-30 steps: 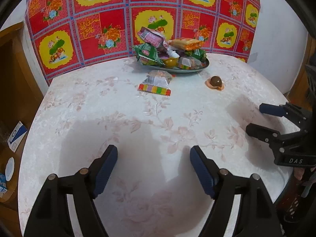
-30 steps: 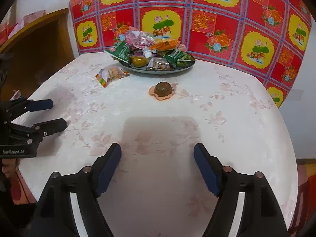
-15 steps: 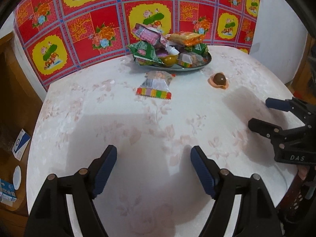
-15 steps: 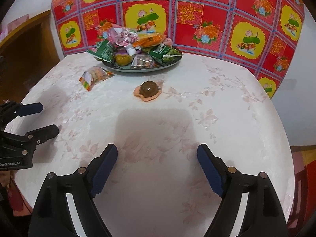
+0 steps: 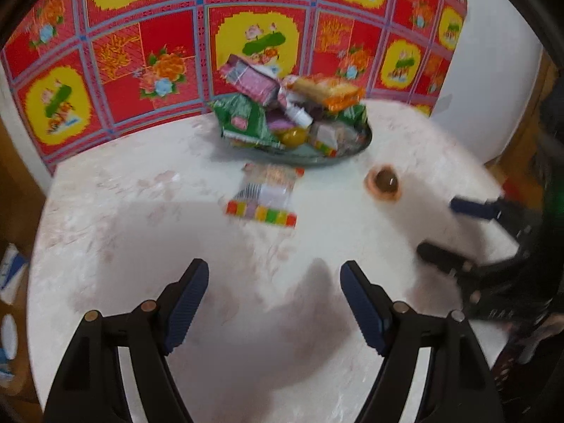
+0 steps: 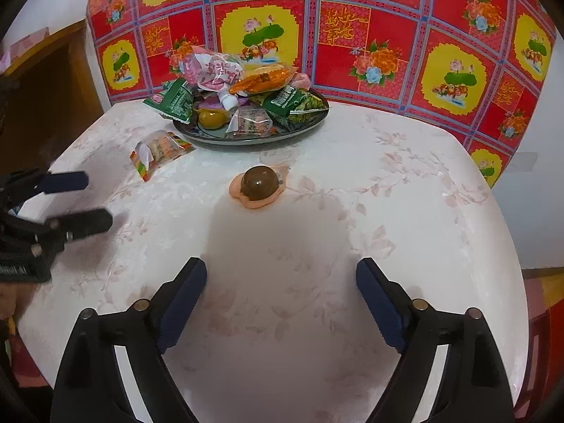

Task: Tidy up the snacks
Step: 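Grasp the clear candy packet with the rainbow strip using the left gripper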

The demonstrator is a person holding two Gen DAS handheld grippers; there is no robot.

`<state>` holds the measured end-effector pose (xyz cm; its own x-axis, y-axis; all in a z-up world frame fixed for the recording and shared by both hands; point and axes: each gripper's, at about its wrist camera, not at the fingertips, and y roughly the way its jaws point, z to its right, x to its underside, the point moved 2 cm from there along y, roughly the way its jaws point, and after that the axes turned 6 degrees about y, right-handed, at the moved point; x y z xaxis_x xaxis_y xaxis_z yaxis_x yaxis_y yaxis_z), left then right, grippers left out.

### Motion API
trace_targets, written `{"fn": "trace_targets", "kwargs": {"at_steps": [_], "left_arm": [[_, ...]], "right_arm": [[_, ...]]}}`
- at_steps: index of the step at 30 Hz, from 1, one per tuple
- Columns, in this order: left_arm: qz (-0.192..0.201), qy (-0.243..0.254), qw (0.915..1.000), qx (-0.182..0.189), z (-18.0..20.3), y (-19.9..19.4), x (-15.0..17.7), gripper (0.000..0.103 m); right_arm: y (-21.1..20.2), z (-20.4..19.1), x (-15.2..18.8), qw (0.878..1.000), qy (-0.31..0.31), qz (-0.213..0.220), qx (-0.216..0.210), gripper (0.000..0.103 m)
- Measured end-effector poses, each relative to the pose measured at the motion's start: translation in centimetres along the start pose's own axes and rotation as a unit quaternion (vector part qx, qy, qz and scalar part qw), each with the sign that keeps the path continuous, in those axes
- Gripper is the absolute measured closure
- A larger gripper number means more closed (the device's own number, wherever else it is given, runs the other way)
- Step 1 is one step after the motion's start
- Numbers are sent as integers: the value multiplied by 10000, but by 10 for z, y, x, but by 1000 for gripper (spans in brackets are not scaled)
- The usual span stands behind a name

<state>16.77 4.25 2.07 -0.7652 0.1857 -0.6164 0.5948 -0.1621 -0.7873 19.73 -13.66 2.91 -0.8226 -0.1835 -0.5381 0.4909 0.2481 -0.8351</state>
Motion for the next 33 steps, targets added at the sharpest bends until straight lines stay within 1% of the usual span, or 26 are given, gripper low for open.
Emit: {"fn": "trace_targets", "kwargs": {"at_steps": [2, 4, 7, 9, 12, 22, 23, 24, 25, 26, 28, 30, 33], "left_arm": [[44, -117, 9999, 79, -6, 3, -8, 22], [34, -108, 9999, 1, -9, 8, -15, 22], [-113, 66, 9998, -171, -10, 20, -25, 22], [-224, 141, 9993, -261, -10, 30, -30, 22], [-384, 173, 9985, -345, -11, 44, -36, 21], [-253, 117, 9988, -394, -14, 57, -51, 22], [-240, 114, 9989, -387, -14, 57, -51, 25], [-225, 105, 9989, -397, -13, 55, -51, 37], [-229, 109, 9990, -375, -13, 54, -51, 54], [-265, 121, 9990, -339, -11, 53, -53, 64], [-302, 107, 9990, -308, -10, 48, -53, 66], [-240, 106, 9991, -318, -8, 42, -51, 66], [-168, 229, 9979, -588, -3, 33, -46, 66]], "right_arm": [[1, -1, -1, 10000, -18, -23, -14, 13], [1, 0, -1, 10000, -24, -30, -24, 13], [2, 0, -1, 10000, -7, -26, -51, 11], [2, 0, -1, 9999, -3, -47, -150, 6], [3, 0, 0, 9997, -3, -64, -246, 5], [2, -1, 2, 9996, 29, -48, -276, 5], [3, -1, 2, 9996, 35, -46, -285, 5], [2, -1, 2, 9995, 43, -43, -298, 4], [2, 0, 3, 9995, 52, -40, -309, 4], [2, 0, 3, 9995, 59, -38, -322, 4], [2, 0, 3, 9994, 60, -45, -346, 3], [3, 0, 3, 9994, 50, -49, -333, 3], [3, 0, 3, 9993, 83, -36, -373, 3]]}}
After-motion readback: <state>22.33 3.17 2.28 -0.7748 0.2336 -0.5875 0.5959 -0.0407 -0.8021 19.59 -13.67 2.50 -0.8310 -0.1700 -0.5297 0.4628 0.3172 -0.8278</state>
